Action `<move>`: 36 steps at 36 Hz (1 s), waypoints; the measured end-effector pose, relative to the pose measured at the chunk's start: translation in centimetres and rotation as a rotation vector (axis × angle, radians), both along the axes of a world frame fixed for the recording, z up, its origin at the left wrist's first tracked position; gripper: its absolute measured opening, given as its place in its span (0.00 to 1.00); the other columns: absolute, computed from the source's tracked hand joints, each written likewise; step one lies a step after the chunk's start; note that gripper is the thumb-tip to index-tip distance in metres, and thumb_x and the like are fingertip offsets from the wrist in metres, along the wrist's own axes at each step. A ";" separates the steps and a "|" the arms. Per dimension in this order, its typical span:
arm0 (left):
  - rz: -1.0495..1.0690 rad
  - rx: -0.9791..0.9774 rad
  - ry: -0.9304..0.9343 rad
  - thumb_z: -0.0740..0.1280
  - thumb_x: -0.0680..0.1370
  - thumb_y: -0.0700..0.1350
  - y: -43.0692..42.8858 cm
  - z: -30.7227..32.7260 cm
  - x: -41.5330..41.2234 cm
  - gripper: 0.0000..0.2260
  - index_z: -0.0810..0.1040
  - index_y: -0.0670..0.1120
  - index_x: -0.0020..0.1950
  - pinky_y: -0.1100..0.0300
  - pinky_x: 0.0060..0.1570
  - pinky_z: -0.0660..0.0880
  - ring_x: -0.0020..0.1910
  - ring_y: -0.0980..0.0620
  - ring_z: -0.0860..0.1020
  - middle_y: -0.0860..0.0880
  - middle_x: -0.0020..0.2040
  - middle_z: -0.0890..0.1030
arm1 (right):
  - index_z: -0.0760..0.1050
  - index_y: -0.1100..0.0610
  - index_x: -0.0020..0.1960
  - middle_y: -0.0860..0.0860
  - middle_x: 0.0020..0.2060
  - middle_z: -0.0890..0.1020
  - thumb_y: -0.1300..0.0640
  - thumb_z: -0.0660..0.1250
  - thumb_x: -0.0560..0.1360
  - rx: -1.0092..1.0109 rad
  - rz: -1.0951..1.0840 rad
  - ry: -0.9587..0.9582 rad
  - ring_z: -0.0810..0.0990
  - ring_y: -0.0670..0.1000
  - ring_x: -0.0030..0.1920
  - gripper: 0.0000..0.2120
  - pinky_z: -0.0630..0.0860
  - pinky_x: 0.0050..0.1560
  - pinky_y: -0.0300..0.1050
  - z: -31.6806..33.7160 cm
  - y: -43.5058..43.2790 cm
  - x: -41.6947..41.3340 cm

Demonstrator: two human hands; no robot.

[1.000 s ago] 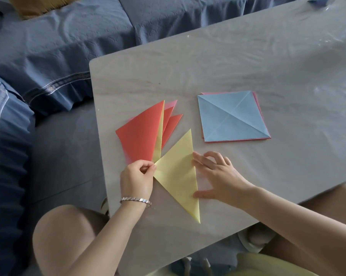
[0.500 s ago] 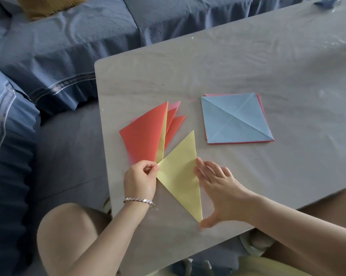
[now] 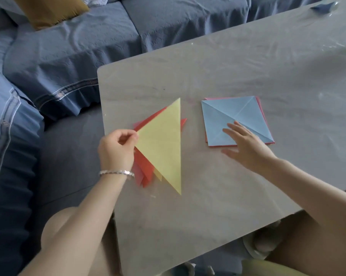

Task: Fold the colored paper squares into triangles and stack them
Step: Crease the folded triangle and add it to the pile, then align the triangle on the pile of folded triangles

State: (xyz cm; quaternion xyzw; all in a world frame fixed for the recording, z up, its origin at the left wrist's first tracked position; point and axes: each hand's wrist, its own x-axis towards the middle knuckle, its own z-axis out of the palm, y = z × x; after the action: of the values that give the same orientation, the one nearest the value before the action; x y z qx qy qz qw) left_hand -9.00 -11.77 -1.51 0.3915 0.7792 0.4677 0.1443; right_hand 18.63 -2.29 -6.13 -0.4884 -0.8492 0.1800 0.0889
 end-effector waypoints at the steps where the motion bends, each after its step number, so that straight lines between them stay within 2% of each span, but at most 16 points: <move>1: 0.013 0.005 0.026 0.69 0.73 0.37 0.6 0.2 -0.6 0.09 0.78 0.50 0.36 0.51 0.42 0.79 0.36 0.47 0.80 0.52 0.34 0.80 | 0.64 0.58 0.71 0.54 0.72 0.64 0.52 0.69 0.73 -0.036 0.002 -0.039 0.58 0.54 0.73 0.29 0.57 0.70 0.48 0.1 0.5 0.1; 4: 0.012 -0.029 0.144 0.68 0.73 0.37 1.8 0.4 -1.9 0.02 0.80 0.43 0.41 0.53 0.44 0.77 0.38 0.45 0.80 0.47 0.38 0.81 | 0.69 0.56 0.67 0.50 0.64 0.72 0.49 0.69 0.73 -0.096 0.002 -0.089 0.72 0.57 0.63 0.26 0.67 0.59 0.48 0.5 1.3 0.0; 7: -0.037 -0.134 0.290 0.67 0.75 0.38 2.5 -0.3 -3.0 0.04 0.80 0.39 0.47 0.56 0.43 0.74 0.42 0.46 0.78 0.43 0.44 0.82 | 0.70 0.53 0.67 0.46 0.65 0.73 0.48 0.67 0.74 -0.068 -0.032 -0.144 0.71 0.54 0.64 0.23 0.70 0.58 0.48 0.9 1.7 0.0; 10: -0.135 -0.272 0.490 0.67 0.75 0.40 2.7 -1.0 -3.2 0.10 0.79 0.39 0.55 0.52 0.50 0.71 0.53 0.41 0.75 0.41 0.54 0.78 | 0.71 0.52 0.66 0.46 0.65 0.73 0.47 0.66 0.74 -0.064 -0.033 -0.163 0.71 0.53 0.64 0.22 0.69 0.59 0.47 1.0 2.1 0.0; 14: -0.225 -0.210 0.644 0.69 0.73 0.37 2.6 -1.0 -1.2 0.12 0.79 0.39 0.56 0.49 0.56 0.68 0.56 0.39 0.73 0.40 0.57 0.77 | 0.75 0.53 0.61 0.47 0.59 0.77 0.50 0.62 0.78 -0.024 0.037 -0.197 0.74 0.54 0.60 0.14 0.70 0.55 0.47 1.4 2.3 0.2; 15: -0.255 -0.186 0.635 0.69 0.73 0.37 2.6 -1.1 -0.7 0.11 0.80 0.39 0.54 0.49 0.56 0.69 0.55 0.39 0.74 0.40 0.55 0.77 | 0.76 0.55 0.54 0.49 0.53 0.79 0.52 0.60 0.79 0.000 0.045 -0.197 0.75 0.55 0.54 0.10 0.71 0.49 0.46 1.5 2.1 0.2; 17: -0.329 -0.158 0.620 0.69 0.72 0.36 2.3 -1.3 0.3 0.09 0.80 0.39 0.52 0.50 0.55 0.70 0.54 0.39 0.75 0.40 0.54 0.78 | 0.71 0.59 0.43 0.52 0.40 0.76 0.56 0.56 0.80 0.085 0.043 -0.202 0.72 0.56 0.42 0.10 0.67 0.39 0.46 1.2 1.7 0.2; 21: -0.401 -0.136 0.549 0.69 0.72 0.36 1.4 -1.7 2.4 0.07 0.82 0.40 0.49 0.60 0.55 0.67 0.53 0.44 0.76 0.44 0.53 0.79 | 0.68 0.62 0.40 0.52 0.32 0.71 0.57 0.57 0.78 0.120 -0.009 -0.104 0.64 0.55 0.35 0.11 0.61 0.32 0.44 0.1 1.1 0.5; 22: -0.397 -0.135 0.506 0.68 0.73 0.36 1.2 -1.7 2.8 0.06 0.82 0.41 0.48 0.63 0.54 0.66 0.53 0.46 0.76 0.45 0.52 0.79 | 0.69 0.62 0.40 0.52 0.32 0.71 0.57 0.57 0.77 0.106 -0.037 -0.061 0.64 0.53 0.34 0.11 0.61 0.32 0.43 0.0 0.9 0.6; 24: -0.399 -0.135 0.421 0.67 0.73 0.37 0.9 -1.5 3.5 0.06 0.81 0.41 0.48 0.68 0.52 0.66 0.51 0.49 0.76 0.46 0.51 0.79 | 0.76 0.61 0.42 0.51 0.34 0.78 0.60 0.61 0.76 0.189 -0.026 0.011 0.71 0.53 0.34 0.08 0.68 0.36 0.39 -0.3 0.5 0.9; 26: -0.417 -0.145 0.349 0.67 0.74 0.37 0.6 -1.2 4.0 0.05 0.81 0.42 0.48 0.70 0.49 0.66 0.47 0.53 0.75 0.48 0.48 0.79 | 0.81 0.60 0.44 0.53 0.37 0.82 0.62 0.63 0.72 0.295 0.048 0.052 0.80 0.55 0.36 0.07 0.75 0.39 0.43 -0.7 0.0 1.4; 27: -0.424 -0.151 0.323 0.67 0.74 0.37 0.5 -1.1 4.2 0.05 0.82 0.42 0.47 0.70 0.48 0.68 0.45 0.54 0.75 0.49 0.47 0.79 | 0.81 0.60 0.43 0.53 0.37 0.83 0.62 0.63 0.71 0.270 0.047 0.087 0.81 0.55 0.37 0.08 0.77 0.38 0.44 -0.7 -0.3 1.5; 30: -0.456 -0.208 0.243 0.67 0.74 0.38 0.2 -1.1 4.6 0.05 0.82 0.43 0.47 0.74 0.42 0.71 0.39 0.57 0.77 0.51 0.43 0.81 | 0.82 0.58 0.37 0.50 0.32 0.83 0.60 0.71 0.66 0.282 0.002 0.190 0.81 0.53 0.31 0.02 0.73 0.30 0.38 -1.0 -1.1 1.7; 32: -0.463 -0.273 0.155 0.67 0.75 0.40 0.2 -1.2 4.7 0.05 0.81 0.44 0.49 0.78 0.40 0.69 0.38 0.60 0.77 0.51 0.42 0.81 | 0.82 0.56 0.35 0.48 0.31 0.83 0.59 0.76 0.64 0.301 -0.014 0.261 0.81 0.51 0.30 0.03 0.67 0.30 0.36 -1.0 -1.5 1.8; 33: -0.454 -0.295 0.100 0.66 0.75 0.41 0.3 -1.2 4.8 0.06 0.80 0.45 0.51 0.77 0.41 0.70 0.40 0.59 0.78 0.51 0.43 0.81 | 0.83 0.56 0.36 0.47 0.32 0.83 0.58 0.75 0.64 0.306 -0.008 0.312 0.81 0.51 0.31 0.03 0.67 0.31 0.35 -0.9 -1.9 1.7; 36: -0.406 -0.365 -0.047 0.65 0.76 0.47 0.6 -1.3 5.4 0.12 0.75 0.47 0.59 0.65 0.47 0.73 0.47 0.53 0.80 0.51 0.47 0.80 | 0.83 0.59 0.38 0.48 0.34 0.84 0.55 0.72 0.67 0.381 0.021 0.489 0.80 0.46 0.37 0.06 0.73 0.36 0.36 -0.3 -3.4 1.2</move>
State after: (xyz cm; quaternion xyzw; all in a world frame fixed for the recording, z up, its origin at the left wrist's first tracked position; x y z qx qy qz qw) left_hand -3.62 -11.18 -2.85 0.4962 0.7525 0.2902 0.3214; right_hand 19.84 -5.74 -6.39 -0.3963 -0.8261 0.1306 0.3786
